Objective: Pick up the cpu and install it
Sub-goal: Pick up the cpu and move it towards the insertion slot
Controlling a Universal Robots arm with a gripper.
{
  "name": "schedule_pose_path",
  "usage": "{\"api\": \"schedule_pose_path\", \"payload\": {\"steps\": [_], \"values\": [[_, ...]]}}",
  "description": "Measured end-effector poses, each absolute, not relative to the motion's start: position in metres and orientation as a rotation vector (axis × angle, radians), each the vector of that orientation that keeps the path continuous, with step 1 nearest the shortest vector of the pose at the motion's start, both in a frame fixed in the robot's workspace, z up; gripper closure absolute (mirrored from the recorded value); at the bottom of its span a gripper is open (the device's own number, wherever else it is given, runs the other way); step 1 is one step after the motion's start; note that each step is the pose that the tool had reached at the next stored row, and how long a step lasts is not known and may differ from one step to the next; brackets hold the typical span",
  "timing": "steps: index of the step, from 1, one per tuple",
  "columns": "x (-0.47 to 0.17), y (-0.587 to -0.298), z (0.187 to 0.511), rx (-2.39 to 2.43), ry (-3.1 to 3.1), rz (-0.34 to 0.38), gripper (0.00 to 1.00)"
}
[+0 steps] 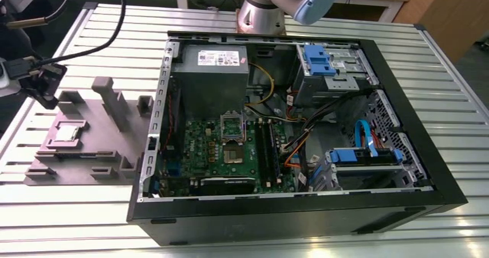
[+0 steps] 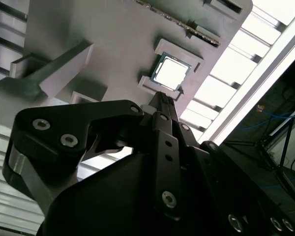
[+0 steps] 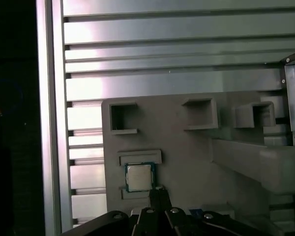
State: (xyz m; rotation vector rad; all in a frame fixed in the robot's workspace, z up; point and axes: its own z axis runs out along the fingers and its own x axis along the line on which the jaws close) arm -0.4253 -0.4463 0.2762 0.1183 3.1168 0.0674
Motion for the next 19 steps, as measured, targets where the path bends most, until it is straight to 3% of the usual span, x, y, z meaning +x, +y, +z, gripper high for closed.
{"api": "schedule_pose_path", "payload": {"steps": [19], "values": [[-0.426,-0.45,0.26,0.118,3.118,0.067,0.9]]}}
